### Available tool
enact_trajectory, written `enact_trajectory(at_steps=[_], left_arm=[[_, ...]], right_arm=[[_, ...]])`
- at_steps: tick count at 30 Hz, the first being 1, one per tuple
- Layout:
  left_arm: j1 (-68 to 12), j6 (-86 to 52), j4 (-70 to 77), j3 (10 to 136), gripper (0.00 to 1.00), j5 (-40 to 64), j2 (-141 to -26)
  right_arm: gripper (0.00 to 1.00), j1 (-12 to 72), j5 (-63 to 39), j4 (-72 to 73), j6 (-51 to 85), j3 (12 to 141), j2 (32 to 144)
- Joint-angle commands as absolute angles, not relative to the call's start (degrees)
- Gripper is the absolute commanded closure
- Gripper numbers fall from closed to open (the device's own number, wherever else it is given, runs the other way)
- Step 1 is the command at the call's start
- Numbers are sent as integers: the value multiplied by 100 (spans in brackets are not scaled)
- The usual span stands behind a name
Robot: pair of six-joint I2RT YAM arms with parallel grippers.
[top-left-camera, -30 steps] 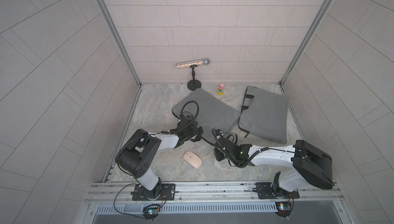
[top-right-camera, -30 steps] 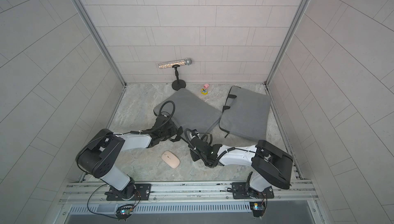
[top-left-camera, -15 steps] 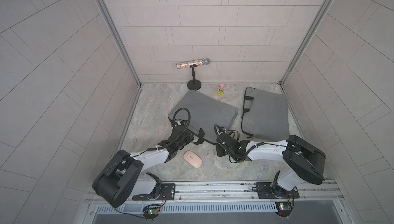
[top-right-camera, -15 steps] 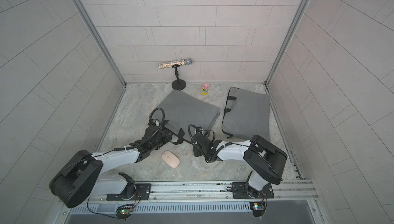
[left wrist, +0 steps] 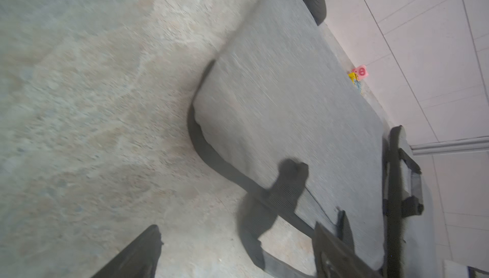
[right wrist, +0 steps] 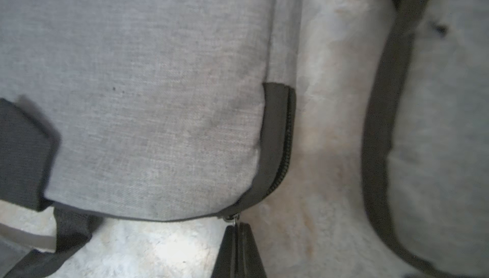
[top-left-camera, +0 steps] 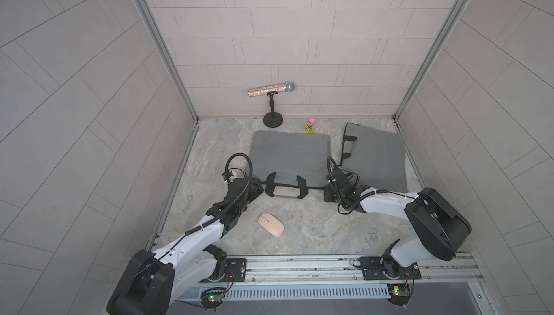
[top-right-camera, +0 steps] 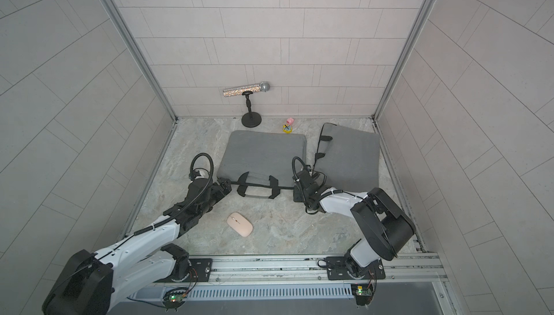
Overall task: Put the mouse into the laptop bag
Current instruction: Unzip the zipper on the zippered laptop bag.
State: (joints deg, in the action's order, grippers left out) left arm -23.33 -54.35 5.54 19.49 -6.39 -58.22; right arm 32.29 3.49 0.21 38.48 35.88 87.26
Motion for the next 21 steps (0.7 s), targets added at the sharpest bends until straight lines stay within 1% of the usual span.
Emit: enact_trajectory(at_steps=[1,4,6,9,13,15,17,19,21], left_arm=[[-1864,-4989,473,2117,6,-303,-6182],[-1470,-4734,868,2363,6,206,-6840],[-1434,-4581,920,2632,7,327,-7286],[-1424,-4383,961,3079,11,649,-7962],[-1389,-4340,1141,3492,19,837,-8807],[-1371,-4388,1417,3549,27,1052,-9126],[-1382,-4450,1727,3550,42,1272,-9375],[-1388,-4524,1857,3515,58,1353,-9472],[-1387,-4591,1911,3434,69,1341,-9443]], right_arm=[[100,2991,405,-499,3662,3737,8982],[100,2896,296,-494,3635,3831,9146],[100,2897,236,-484,3626,3867,9206],[100,2895,164,-444,3615,3872,9215],[100,2901,110,-394,3572,3848,9166],[100,2928,64,-395,3538,3842,9162],[100,3001,27,-374,3502,3850,9151],[100,3148,9,-359,3498,3866,9141],[100,3356,21,-359,3522,3914,9110]])
